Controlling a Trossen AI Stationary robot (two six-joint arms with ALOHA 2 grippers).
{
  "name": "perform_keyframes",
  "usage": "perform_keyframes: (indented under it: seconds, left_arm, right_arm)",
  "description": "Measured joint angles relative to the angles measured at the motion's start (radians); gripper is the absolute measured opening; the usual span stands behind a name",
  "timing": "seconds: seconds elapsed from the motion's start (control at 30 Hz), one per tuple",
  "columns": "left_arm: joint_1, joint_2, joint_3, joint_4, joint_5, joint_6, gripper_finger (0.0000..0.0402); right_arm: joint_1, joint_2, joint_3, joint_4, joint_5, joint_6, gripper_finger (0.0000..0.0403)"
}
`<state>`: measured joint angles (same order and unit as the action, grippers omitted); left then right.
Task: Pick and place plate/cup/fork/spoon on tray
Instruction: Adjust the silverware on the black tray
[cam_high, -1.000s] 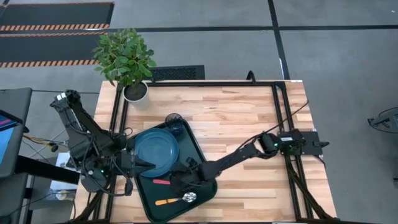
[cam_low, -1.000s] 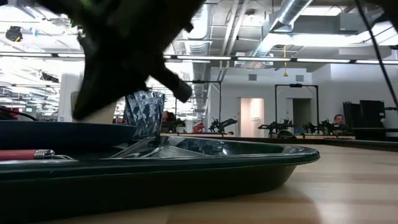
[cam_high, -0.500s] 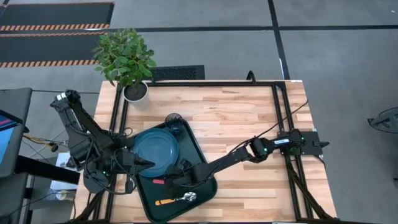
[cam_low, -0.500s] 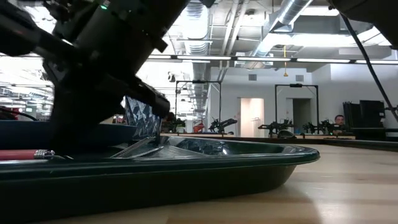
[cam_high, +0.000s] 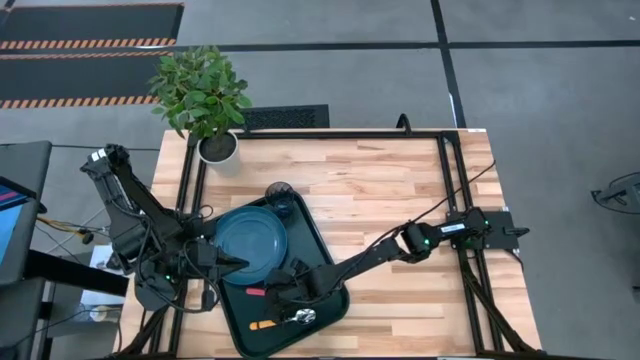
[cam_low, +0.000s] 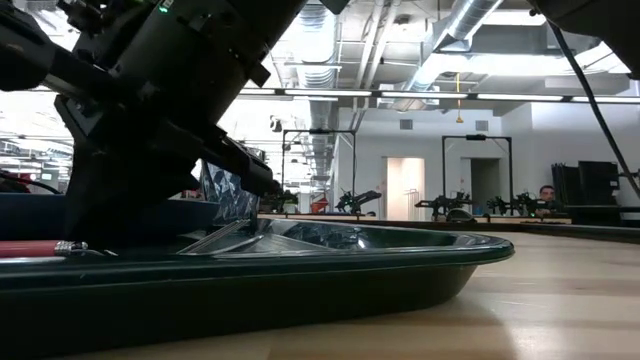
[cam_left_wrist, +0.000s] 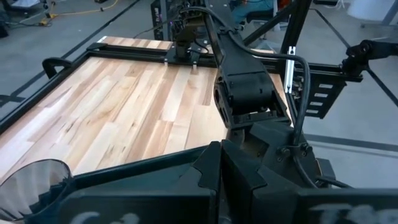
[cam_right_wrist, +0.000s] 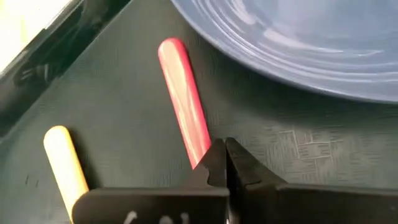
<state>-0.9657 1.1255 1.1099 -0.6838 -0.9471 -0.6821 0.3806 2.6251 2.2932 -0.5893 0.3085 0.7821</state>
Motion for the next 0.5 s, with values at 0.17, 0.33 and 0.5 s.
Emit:
perform_keyframes:
  seconds: [0.17,0.33,0.5]
  left_arm:
    - [0.0,0.0,0.0,-0.012,0.0,-0.002,0.0]
    - [0.0,0.0,0.0,-0.027,0.0,-0.01,0.0]
    - [0.0,0.0,0.0,-0.045,0.001,-0.023,0.0]
  right_arm:
    - [0.006,0.0,0.0,0.001,-0.027,-0.031,0.0003]
    - [0.012,0.0,-0.001,0.0,-0.059,-0.048,0.0006]
    - [0.024,0.0,-0.007,0.001,-0.059,-0.094,0.0005]
